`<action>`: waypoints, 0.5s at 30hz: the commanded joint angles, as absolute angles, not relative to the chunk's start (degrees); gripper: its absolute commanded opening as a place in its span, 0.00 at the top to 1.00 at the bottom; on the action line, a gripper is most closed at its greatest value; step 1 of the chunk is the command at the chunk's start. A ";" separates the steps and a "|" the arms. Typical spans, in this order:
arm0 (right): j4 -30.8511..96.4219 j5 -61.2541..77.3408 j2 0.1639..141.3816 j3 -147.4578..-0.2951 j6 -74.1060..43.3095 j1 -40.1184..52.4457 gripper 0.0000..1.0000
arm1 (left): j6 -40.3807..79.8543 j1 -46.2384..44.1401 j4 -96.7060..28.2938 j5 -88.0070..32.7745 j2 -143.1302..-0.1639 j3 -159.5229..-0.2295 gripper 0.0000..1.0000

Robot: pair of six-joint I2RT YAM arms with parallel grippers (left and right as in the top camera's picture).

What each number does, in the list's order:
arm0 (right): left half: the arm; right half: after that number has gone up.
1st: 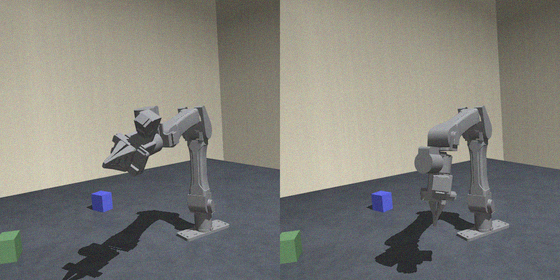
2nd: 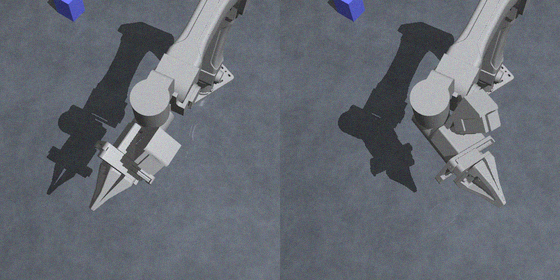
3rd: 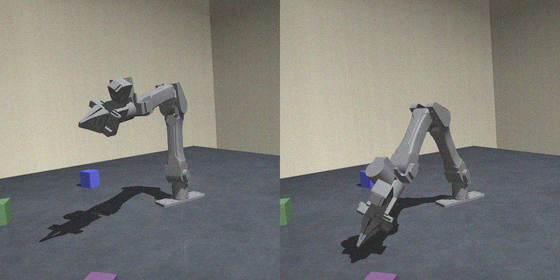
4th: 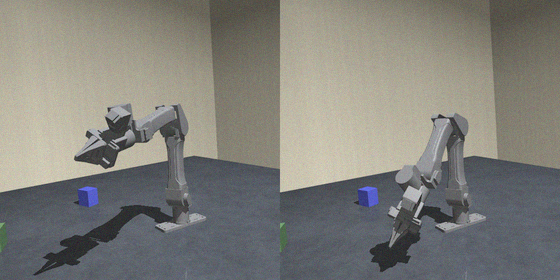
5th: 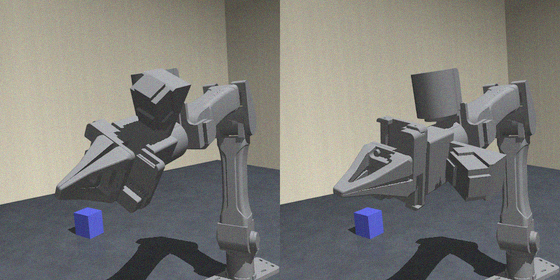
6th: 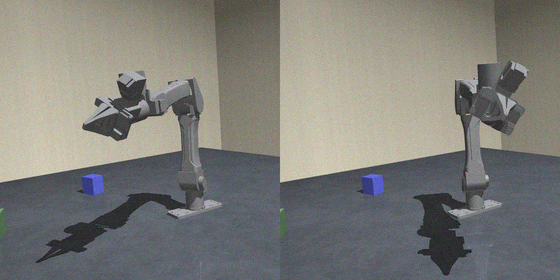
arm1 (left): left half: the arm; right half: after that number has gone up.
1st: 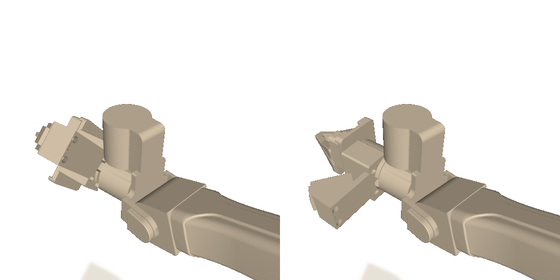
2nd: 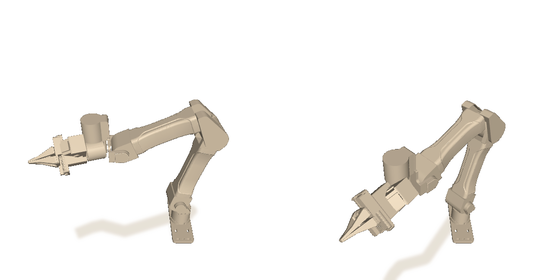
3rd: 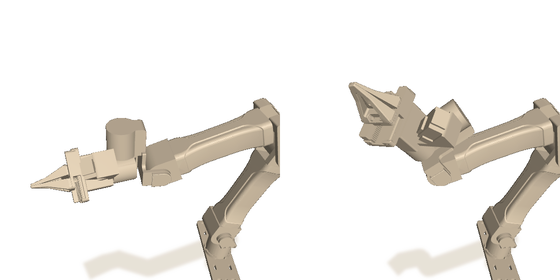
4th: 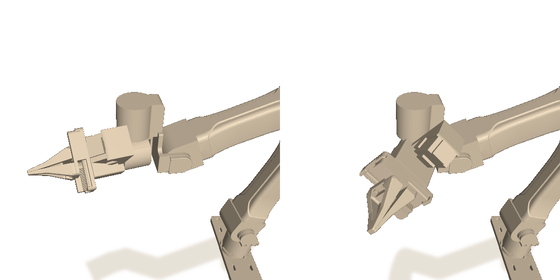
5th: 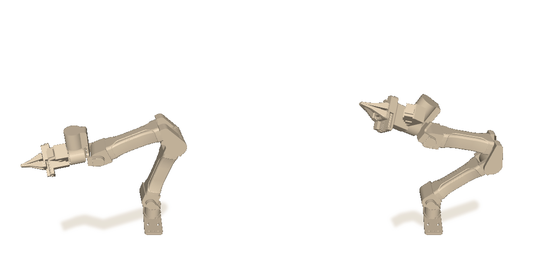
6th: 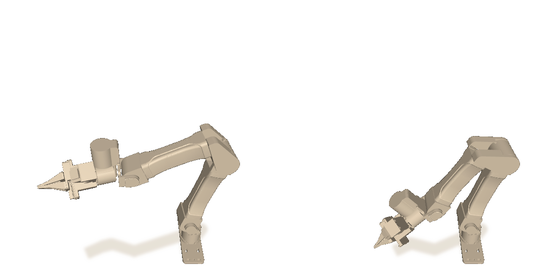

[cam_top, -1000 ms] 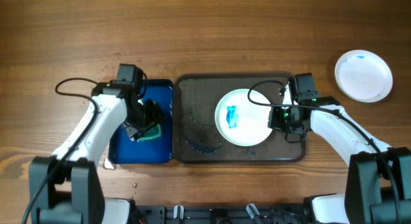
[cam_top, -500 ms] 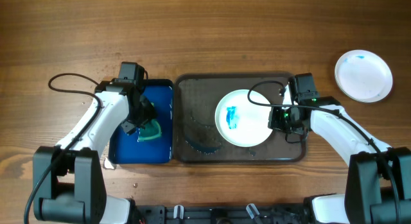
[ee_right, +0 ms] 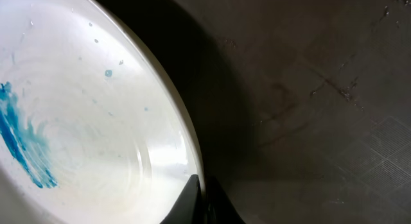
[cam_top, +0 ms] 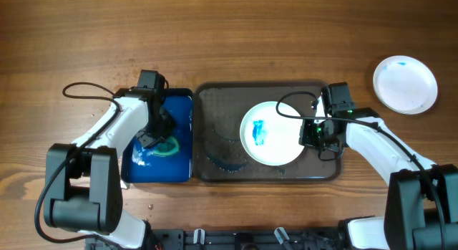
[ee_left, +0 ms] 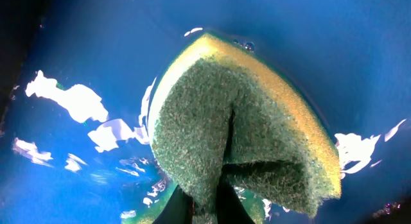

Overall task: Clean dirty plates on tray and stack at the side
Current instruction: 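Lower the left gripper into the blue tray and grasp the green sponge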

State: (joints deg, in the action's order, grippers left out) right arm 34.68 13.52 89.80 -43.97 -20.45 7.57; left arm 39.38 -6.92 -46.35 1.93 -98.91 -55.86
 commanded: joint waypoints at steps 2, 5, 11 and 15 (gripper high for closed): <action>35.00 14.33 90.61 -43.48 -19.51 7.92 0.95 | 39.22 -6.96 -46.19 3.07 -100.33 -55.44 0.96; 35.07 14.33 90.61 -43.48 -19.51 7.92 0.96 | 34.65 -6.96 -45.52 2.81 -100.33 -55.44 0.96; 35.20 14.35 90.61 -43.48 -19.49 7.92 0.96 | 33.43 -7.03 -46.92 3.18 -99.68 -55.53 0.96; 35.16 14.33 90.61 -43.48 -19.51 7.92 0.96 | 33.47 -7.31 -48.62 8.75 -93.62 -55.57 0.96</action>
